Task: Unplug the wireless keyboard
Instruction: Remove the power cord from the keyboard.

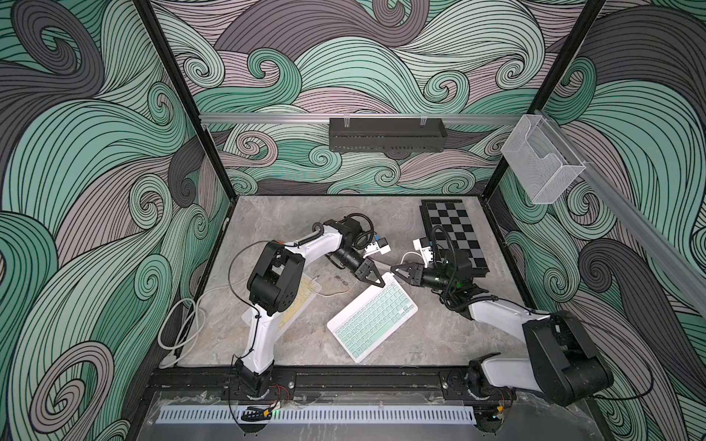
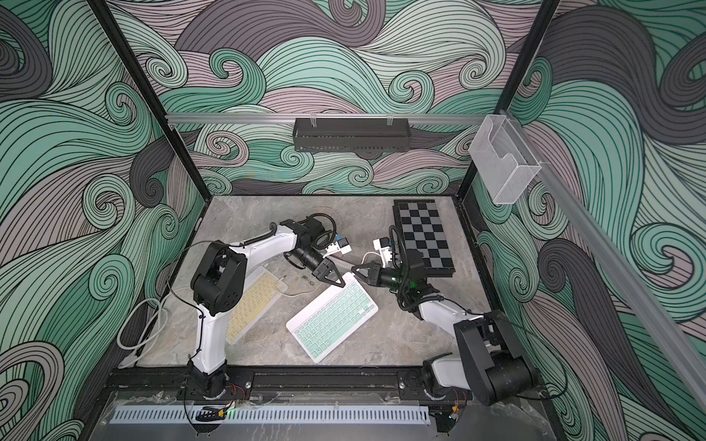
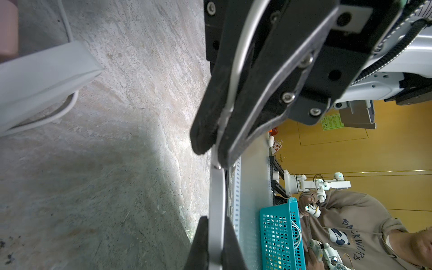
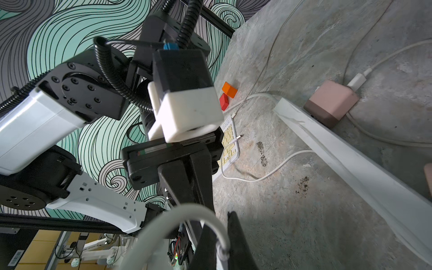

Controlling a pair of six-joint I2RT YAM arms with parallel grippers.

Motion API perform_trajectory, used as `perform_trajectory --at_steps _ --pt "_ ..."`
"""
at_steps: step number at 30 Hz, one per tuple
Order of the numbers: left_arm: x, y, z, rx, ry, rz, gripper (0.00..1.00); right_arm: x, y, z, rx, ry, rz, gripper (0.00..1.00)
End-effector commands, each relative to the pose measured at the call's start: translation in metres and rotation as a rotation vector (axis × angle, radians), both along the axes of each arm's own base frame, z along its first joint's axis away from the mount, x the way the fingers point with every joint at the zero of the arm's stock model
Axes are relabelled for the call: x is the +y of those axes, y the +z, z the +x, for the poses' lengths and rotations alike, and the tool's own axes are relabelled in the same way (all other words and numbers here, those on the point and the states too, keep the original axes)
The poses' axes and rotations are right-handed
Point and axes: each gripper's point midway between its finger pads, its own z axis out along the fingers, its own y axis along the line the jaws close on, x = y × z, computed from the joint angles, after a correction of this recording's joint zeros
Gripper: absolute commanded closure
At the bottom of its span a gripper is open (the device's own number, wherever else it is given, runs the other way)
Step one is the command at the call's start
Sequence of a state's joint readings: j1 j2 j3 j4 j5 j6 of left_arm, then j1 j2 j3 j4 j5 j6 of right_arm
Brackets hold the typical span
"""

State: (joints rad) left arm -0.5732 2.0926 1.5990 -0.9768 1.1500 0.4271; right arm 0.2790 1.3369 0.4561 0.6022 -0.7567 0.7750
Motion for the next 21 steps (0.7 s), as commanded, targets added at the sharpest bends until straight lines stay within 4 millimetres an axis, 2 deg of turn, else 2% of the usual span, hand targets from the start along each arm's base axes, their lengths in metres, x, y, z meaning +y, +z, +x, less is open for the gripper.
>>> perform_trajectory --at_steps 1,4,7,12,16,20,21 --pt "0.003 0.023 -0.004 0.012 -0.006 -0.059 1.00 -0.022 0.013 0.025 -0.050 -0.143 0.018 1.00" --pt "0.006 0.017 -0.007 0.014 -0.001 -0.049 1.00 -0.048 0.027 0.048 -0.056 -0.262 0.071 1.00" --pt "0.008 0.011 -0.009 0.020 -0.003 -0.038 1.00 -0.065 0.045 0.068 -0.065 -0.334 0.156 1.00" --pt "0.007 0.011 -0.007 0.020 -0.002 -0.029 1.00 -0.074 0.063 0.084 -0.083 -0.375 0.235 1.00" --pt "0.009 0.010 -0.008 0.021 -0.007 -0.023 1.00 -0.084 0.057 0.086 -0.089 -0.411 0.198 1.00" --pt "0.009 0.000 0.001 -0.024 0.013 0.038 1.00 -0.090 0.033 0.081 -0.001 -0.424 0.132 0.98" --pt "0.009 -0.001 0.005 -0.035 0.019 0.051 1.00 -0.090 0.023 0.078 0.040 -0.423 0.109 0.83"
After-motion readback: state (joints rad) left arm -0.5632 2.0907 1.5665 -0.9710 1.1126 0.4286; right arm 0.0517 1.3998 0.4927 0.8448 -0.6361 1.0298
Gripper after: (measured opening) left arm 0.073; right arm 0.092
